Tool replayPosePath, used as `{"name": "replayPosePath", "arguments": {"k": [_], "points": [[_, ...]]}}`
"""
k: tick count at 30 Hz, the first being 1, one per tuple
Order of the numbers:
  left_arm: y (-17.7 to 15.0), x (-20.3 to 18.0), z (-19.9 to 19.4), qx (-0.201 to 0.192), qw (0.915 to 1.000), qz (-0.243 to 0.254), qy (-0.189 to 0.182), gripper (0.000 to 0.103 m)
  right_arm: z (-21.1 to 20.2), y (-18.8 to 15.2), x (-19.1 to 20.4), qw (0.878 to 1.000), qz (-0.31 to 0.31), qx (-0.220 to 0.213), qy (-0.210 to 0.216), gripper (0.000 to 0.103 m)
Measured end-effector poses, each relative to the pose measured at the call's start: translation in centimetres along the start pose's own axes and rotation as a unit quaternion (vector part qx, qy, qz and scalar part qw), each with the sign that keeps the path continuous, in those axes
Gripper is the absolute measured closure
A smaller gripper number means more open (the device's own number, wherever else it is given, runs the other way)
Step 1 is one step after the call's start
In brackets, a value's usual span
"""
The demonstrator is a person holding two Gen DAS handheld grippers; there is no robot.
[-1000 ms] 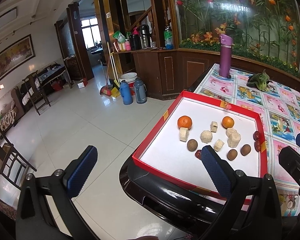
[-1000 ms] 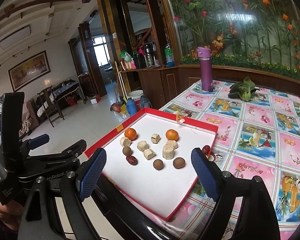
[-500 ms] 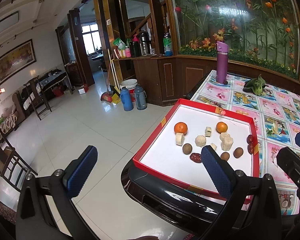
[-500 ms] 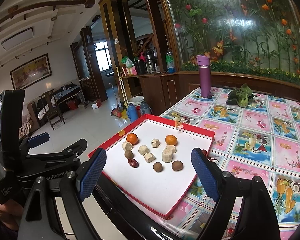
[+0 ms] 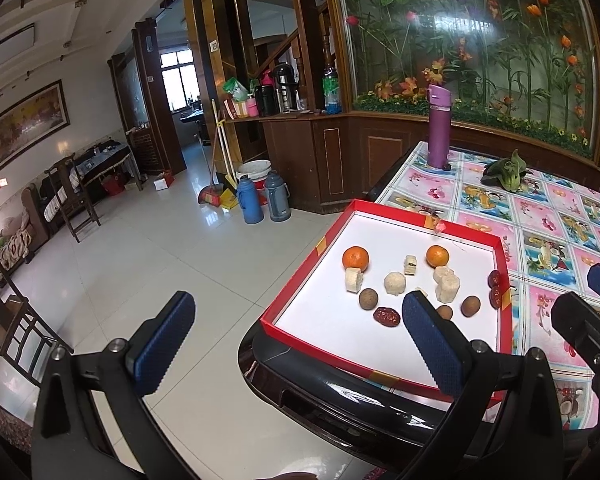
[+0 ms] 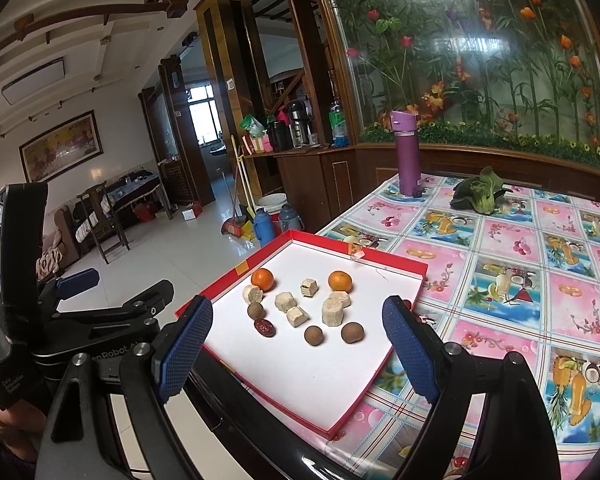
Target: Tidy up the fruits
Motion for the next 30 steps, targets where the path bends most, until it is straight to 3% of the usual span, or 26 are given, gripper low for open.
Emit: {"name": "replayPosePath", "arguments": {"k": [30], "points": [[0.09, 0.01, 0.03, -0.008, 0.9997, -0.013, -0.017, 0.0, 0.69, -0.6, 0.2, 1.0, -0.006, 0.008, -0.003, 0.016]]}}
Point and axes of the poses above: each gripper's, at about its wrist camera, not at the fingertips, and z roughly the way its jaws point, x to its left, y to its top, the point moved 8 cm from there along z, roughly the way its jaws point, and after that the axes turned 11 degrees about -x, right-handed, at the moved point
